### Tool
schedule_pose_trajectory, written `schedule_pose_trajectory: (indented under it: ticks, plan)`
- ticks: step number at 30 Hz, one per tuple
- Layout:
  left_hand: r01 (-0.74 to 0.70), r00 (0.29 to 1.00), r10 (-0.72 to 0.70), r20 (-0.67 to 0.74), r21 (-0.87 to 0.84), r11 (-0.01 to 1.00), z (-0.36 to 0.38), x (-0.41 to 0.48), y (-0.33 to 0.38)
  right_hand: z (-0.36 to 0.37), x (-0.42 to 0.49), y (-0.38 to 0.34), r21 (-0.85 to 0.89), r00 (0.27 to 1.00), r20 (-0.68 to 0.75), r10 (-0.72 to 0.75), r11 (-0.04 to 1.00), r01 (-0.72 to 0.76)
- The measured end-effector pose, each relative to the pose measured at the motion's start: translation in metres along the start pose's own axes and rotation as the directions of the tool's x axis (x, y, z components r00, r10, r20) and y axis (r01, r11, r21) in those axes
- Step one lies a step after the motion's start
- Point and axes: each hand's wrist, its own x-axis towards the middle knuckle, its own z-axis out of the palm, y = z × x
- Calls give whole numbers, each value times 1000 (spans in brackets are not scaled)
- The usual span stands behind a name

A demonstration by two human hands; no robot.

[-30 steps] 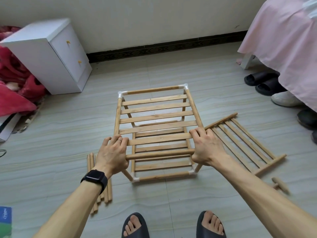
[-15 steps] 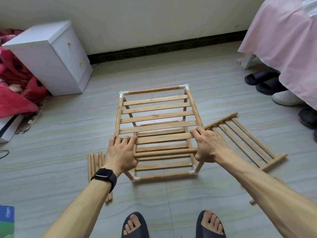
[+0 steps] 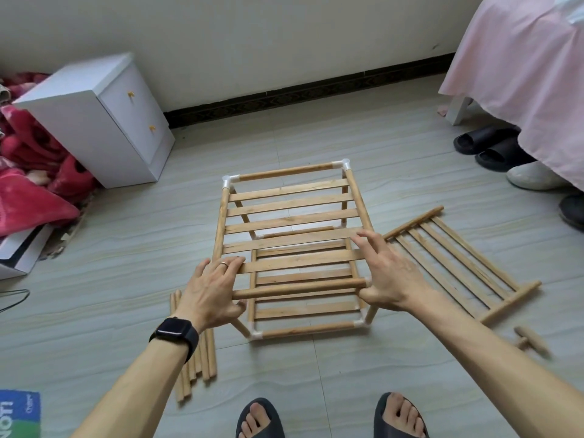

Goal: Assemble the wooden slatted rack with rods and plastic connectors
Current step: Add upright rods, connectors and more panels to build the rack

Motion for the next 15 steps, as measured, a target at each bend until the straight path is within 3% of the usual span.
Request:
schedule_pose_trajectory:
  ticks: [2,3,4,5,6,7,8,9,10,11,13,15]
  plan:
    - [3,995,-19,-98,-153,988,1,-11,-2,0,-7,0,375,998,-19,56,926,-44]
    - [34,986,-79,-143,-293,956,1,-14,2,1,-9,-2,600,990,-15,139,794,-102]
    - [96,969,-191,-159,-468,879,0,-16,9,3,-10,-5,811,971,6,238,567,-144]
    - [186,932,-342,-122,-647,739,-3,-13,15,7,-9,-8,936,942,61,329,309,-168]
    - [281,869,-495,-24,-798,533,-6,-8,18,11,-7,-7,981,915,127,383,87,-173]
    - [345,796,-592,122,-896,280,-9,-1,18,15,-3,-7,984,896,179,407,-67,-167]
    - [355,737,-623,262,-934,27,-10,5,15,17,1,-6,975,885,211,415,-152,-161]
    - [332,701,-604,379,-923,-195,-10,9,9,19,5,-5,971,880,224,418,-173,-165]
    - [304,688,-564,457,-887,-348,-9,13,3,19,8,-6,968,876,235,421,-183,-172]
    - [276,696,-523,492,-856,-437,-7,13,-2,19,10,-6,965,869,244,430,-194,-175]
    - [225,727,-469,501,-819,-527,-3,11,-7,18,12,-8,961,863,249,439,-221,-165]
    - [186,747,-457,483,-812,-554,1,10,-6,17,14,-12,966,866,222,449,-224,-131]
